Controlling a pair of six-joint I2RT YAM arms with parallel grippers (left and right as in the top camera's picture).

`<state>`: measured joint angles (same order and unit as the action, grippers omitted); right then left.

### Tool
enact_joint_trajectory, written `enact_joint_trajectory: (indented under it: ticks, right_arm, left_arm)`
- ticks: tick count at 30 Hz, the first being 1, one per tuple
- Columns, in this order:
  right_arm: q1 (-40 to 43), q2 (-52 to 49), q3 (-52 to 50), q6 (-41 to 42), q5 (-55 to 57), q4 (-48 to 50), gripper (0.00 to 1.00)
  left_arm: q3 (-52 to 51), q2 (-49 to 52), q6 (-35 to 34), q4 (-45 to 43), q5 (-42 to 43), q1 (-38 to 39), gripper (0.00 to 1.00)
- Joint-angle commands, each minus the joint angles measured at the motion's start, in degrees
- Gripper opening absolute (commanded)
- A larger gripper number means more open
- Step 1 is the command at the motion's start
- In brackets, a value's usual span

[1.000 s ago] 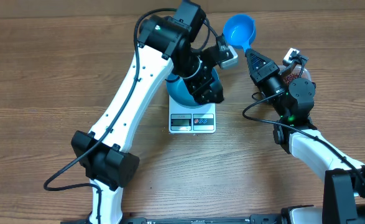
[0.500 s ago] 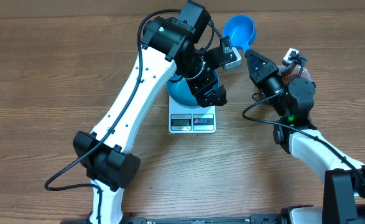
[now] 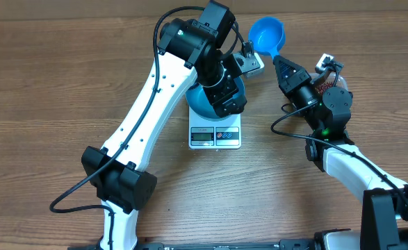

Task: Scoop item into bowl and weigh 150g on scale
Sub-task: 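Open the left gripper and release the scoop to the right gripper, then move the blue scoop with the right gripper over the red bean tub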

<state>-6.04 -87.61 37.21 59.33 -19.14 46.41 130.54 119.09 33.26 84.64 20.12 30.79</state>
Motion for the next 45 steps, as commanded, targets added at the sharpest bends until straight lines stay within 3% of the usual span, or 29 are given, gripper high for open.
enact_joint_trajectory:
  ticks: [1,27,32,41,45]
  right_arm:
    - [0.13,0.37,0.57,-0.72,-0.22,0.13,0.04]
    - [1.99,0.37,0.57,-0.63,-0.17,3.23,0.04]
    - [3.98,0.37,0.57,5.09,-3.17,7.34,0.04]
    - [5.86,0.37,0.57,4.61,-0.92,4.94,0.04]
    - [5.86,0.37,0.57,0.24,-3.8,0.63,0.04]
  left_arm:
    - [1.2,-1.62,1.31,-0.04,-1.27,0.33,1.0]
    - [1.2,-1.62,1.31,-0.07,-1.29,0.33,0.99]
    - [1.18,-1.62,1.31,-0.07,-1.29,0.33,1.0]
    - [1.2,-1.62,1.29,-0.07,-1.29,0.33,1.0]
    - [1.2,-1.62,1.31,-0.07,-1.29,0.33,1.0]
